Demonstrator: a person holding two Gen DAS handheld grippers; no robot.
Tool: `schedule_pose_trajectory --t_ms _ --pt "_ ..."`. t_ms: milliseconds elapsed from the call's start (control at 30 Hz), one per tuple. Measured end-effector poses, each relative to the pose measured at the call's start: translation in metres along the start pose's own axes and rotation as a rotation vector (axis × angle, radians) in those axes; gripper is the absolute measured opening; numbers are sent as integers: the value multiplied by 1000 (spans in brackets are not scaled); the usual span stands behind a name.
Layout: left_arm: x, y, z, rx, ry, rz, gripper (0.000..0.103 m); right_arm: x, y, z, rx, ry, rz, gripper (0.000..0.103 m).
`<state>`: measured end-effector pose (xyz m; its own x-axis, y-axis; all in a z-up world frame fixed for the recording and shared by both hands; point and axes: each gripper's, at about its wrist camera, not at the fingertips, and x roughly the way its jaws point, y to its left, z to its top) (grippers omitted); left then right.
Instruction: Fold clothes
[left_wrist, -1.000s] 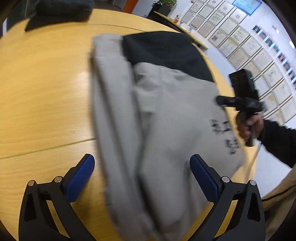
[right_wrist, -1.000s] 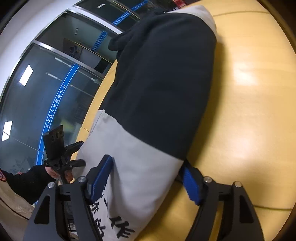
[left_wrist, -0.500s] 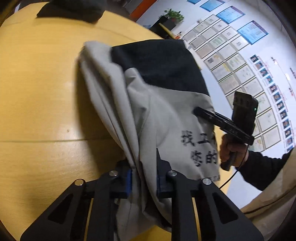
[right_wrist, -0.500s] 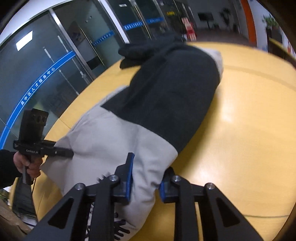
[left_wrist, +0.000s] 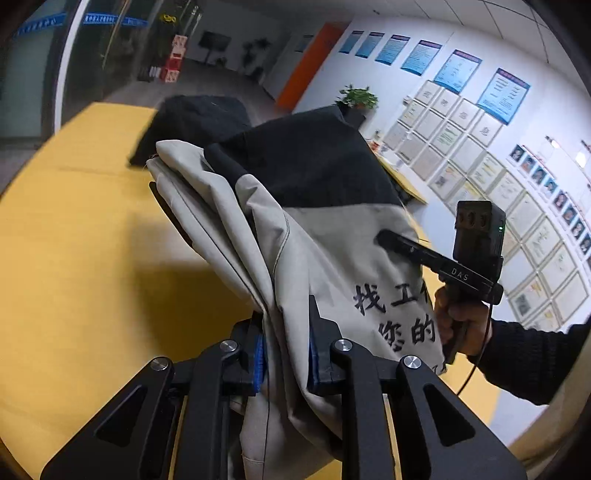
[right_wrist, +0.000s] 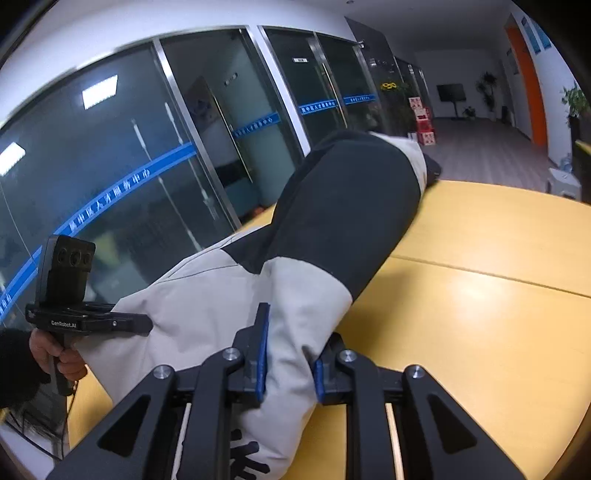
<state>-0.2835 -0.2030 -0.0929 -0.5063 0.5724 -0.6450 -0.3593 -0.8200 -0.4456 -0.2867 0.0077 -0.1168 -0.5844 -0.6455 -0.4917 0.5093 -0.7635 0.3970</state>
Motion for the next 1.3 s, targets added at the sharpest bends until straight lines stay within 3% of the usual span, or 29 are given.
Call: schedule_pose_trajectory --t_ms 100,167,200,400,500,533,567,633,733,867,1100,1300 --pt "39 45 16 -6 74 84 16 63 -32 6 86 83 6 19" --pt "70 69 14 -1 145 153 16 105 -52 -8 118 200 -34 19" --pt "77 80 11 -12 148 151 19 116 -58 -14 114 233 -58 20" --pt "83 92 6 -13 127 145 27 128 -61 -18 51 284 -109 29" --pt "78 84 1 -14 120 180 38 134 -56 -7 34 321 -158 45" --pt "72 77 2 -8 113 196 42 132 -54 -6 29 336 -180 55" --pt "63 69 2 -1 102 209 53 129 -51 -5 22 352 -203 65" --pt "41 51 2 19 68 249 75 118 -42 -7 -5 381 -232 70" --pt "6 9 2 73 18 330 98 90 -16 -1 -74 404 -249 75" --pt "-24 -58 0 115 -13 428 103 54 33 15 -147 442 -279 81" --pt "-57 -165 4 77 -26 472 103 -33 94 36 -140 466 -291 90" --pt "-88 -211 0 52 -60 531 103 -69 132 44 -166 485 -306 92"
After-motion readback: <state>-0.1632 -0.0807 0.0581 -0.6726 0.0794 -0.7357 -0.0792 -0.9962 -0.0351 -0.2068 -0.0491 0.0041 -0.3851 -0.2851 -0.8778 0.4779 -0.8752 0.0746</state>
